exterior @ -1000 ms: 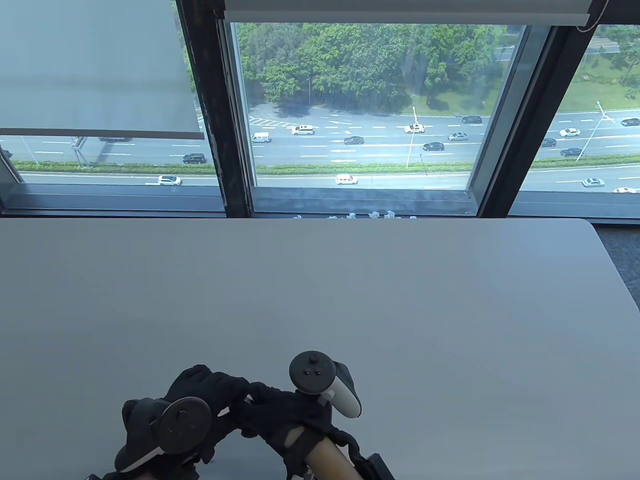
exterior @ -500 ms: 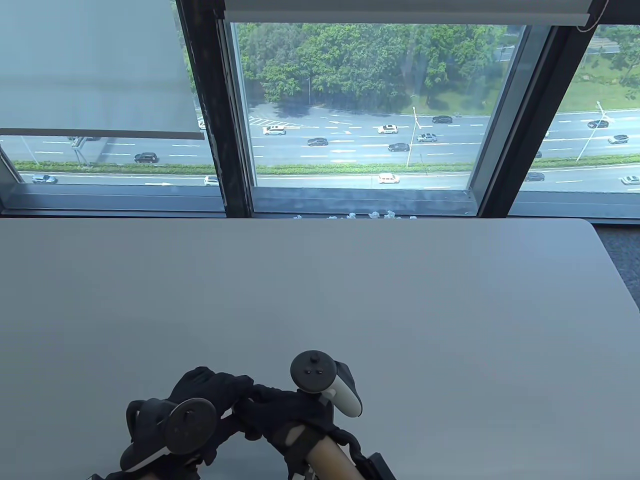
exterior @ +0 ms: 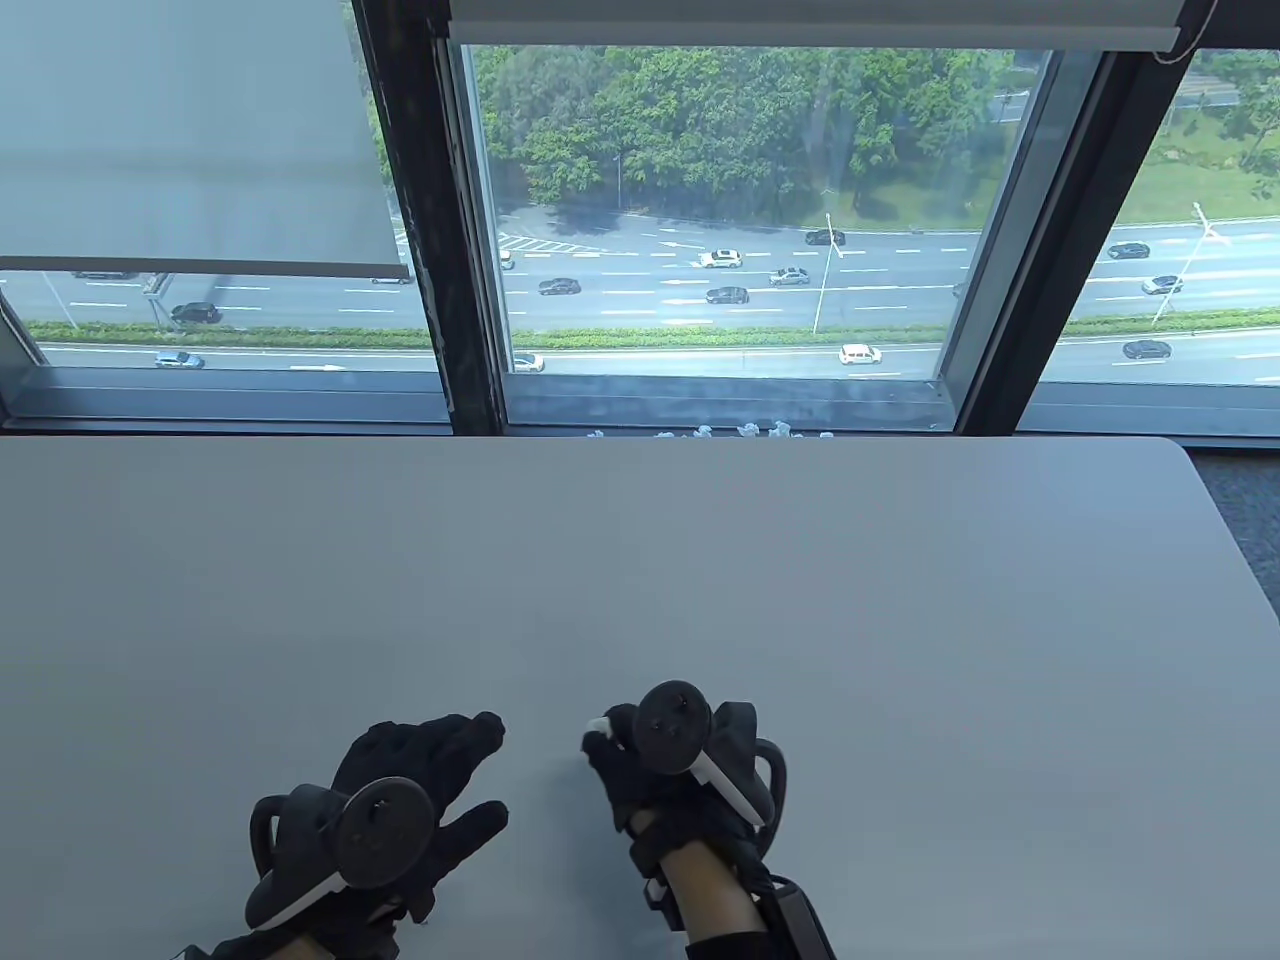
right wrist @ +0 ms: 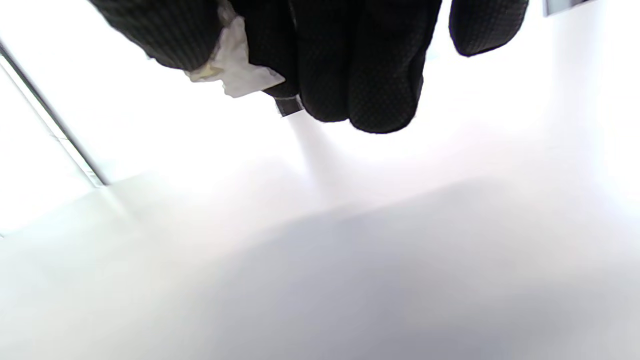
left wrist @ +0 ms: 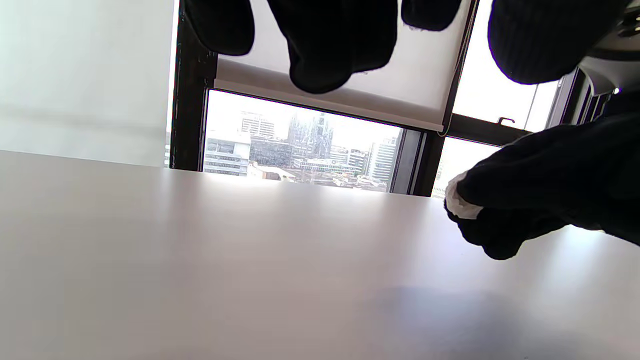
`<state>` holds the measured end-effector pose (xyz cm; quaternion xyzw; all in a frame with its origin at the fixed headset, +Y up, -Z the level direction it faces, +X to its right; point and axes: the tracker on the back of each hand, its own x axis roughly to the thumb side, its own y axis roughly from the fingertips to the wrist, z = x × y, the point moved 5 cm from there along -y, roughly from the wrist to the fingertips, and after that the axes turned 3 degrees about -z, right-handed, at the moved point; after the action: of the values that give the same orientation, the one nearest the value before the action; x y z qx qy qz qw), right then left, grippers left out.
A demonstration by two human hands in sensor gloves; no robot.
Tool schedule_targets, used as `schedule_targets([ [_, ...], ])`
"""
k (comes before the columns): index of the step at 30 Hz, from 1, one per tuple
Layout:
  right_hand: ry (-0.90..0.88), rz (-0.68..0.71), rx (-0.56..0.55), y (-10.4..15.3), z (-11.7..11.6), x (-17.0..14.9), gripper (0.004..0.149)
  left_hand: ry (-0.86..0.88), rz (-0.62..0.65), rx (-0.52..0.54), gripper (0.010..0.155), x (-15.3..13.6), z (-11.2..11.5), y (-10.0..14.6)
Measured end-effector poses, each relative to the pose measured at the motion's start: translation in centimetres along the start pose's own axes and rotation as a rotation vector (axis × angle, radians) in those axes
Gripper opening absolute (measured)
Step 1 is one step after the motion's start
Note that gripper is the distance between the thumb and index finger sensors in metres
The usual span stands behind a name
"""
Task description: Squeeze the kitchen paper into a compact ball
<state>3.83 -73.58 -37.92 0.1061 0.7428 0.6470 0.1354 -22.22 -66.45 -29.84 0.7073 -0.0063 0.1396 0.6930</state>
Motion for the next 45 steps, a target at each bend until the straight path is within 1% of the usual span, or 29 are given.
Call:
schedule_targets([
  [2,0.065,-0.056,-0.025,-0.4,-0.5,-1.2,0.055,0.014,-0.004,-0.022,0.078,-0.2,0.3,-0.2],
  [3,0.134,-0.072,-0.005,-0.7,-1.1,-1.2,0.055,0.017,-0.003,-0.036,0.078,-0.2,0.5,-0.3],
  [4,0.249,-0.070,0.015,-0.8,-2.0,-0.7,0.055,0.018,-0.002,-0.047,0.078,-0.2,0.7,-0.3],
  [5,0.310,-0.069,0.023,-0.9,-2.5,-0.4,0.055,0.017,-0.001,-0.051,0.078,-0.2,0.7,-0.4],
  [7,0.539,-0.084,0.112,-1.1,-4.5,0.7,0.055,0.014,0.000,-0.054,0.078,-0.2,0.8,-0.4],
  [8,0.634,-0.080,0.120,-1.1,-5.0,1.3,0.055,0.015,0.000,-0.053,0.078,-0.2,0.8,-0.4],
  [9,0.710,-0.065,0.050,-0.8,-5.0,2.2,0.055,0.017,0.000,-0.052,0.078,-0.3,0.8,-0.4],
  [11,0.812,-0.079,0.054,-0.6,-5.6,3.1,0.055,0.024,-0.004,-0.047,0.078,-0.4,0.7,-0.4],
  [13,0.828,-0.078,0.040,-0.6,-5.8,3.3,0.055,0.032,-0.013,-0.043,0.078,-0.7,0.5,-0.4],
  [14,0.815,-0.084,0.044,-0.6,-5.7,3.2,0.055,0.037,-0.019,-0.041,0.078,-0.8,0.5,-0.4],
  [15,0.780,-0.089,0.073,-0.6,-5.6,2.9,0.057,0.042,-0.031,-0.038,0.078,-1.1,0.4,-0.5],
  [16,0.731,-0.085,0.101,-0.6,-5.4,2.7,0.062,0.048,-0.041,-0.031,0.078,-1.4,0.3,-0.5],
  [17,0.639,-0.079,0.100,-0.4,-4.5,2.6,0.069,0.056,-0.057,-0.010,0.078,-1.8,0.0,-0.5],
  [18,0.517,-0.068,0.055,-0.2,-2.9,2.7,0.074,0.063,-0.084,0.012,0.078,-2.4,-0.4,-0.5],
  [19,0.435,-0.049,0.020,0.0,-1.7,2.8,0.075,0.069,-0.104,0.025,0.079,-2.8,-0.6,-0.6],
  [20,0.309,-0.029,-0.034,0.4,0.2,2.9,0.075,0.084,-0.133,0.047,0.081,-3.6,-1.1,-0.6],
  [22,0.150,0.011,-0.104,1.4,3.2,2.4,0.073,0.118,-0.179,0.066,0.084,-4.9,-1.6,-0.6],
  [24,0.043,-0.007,-0.219,2.8,6.7,0.6,0.072,0.144,-0.219,0.071,0.086,-6.2,-1.9,-0.7],
  [25,0.016,-0.036,-0.265,3.4,8.0,-0.5,0.071,0.150,-0.231,0.069,0.085,-6.6,-1.9,-0.7],
  [26,-0.031,-0.108,-0.322,4.2,9.6,-2.5,0.071,0.159,-0.244,0.064,0.085,-7.0,-1.8,-0.8],
  [28,-0.145,-0.168,-0.391,5.2,11.3,-5.8,0.070,0.175,-0.253,0.056,0.085,-7.4,-1.7,-0.8],
  [30,-0.268,-0.213,-0.398,5.4,11.9,-8.7,0.070,0.184,-0.252,0.052,0.085,-7.5,-1.7,-0.9],
  [32,-0.374,-0.257,-0.380,5.2,11.6,-10.7,0.069,0.183,-0.248,0.052,0.084,-7.4,-1.8,-0.9],
  [33,-0.404,-0.268,-0.369,5.1,11.3,-11.2,0.069,0.178,-0.247,0.056,0.084,-7.4,-1.7,-0.9],
  [36,-0.413,-0.275,-0.320,4.4,10.5,-11.5,0.069,0.170,-0.246,0.053,0.084,-7.4,-1.6,-0.9],
  [45,-0.403,-0.256,-0.262,3.7,9.7,-10.6,0.068,0.184,-0.231,0.042,0.083,-7.0,-1.6,-1.0],
])
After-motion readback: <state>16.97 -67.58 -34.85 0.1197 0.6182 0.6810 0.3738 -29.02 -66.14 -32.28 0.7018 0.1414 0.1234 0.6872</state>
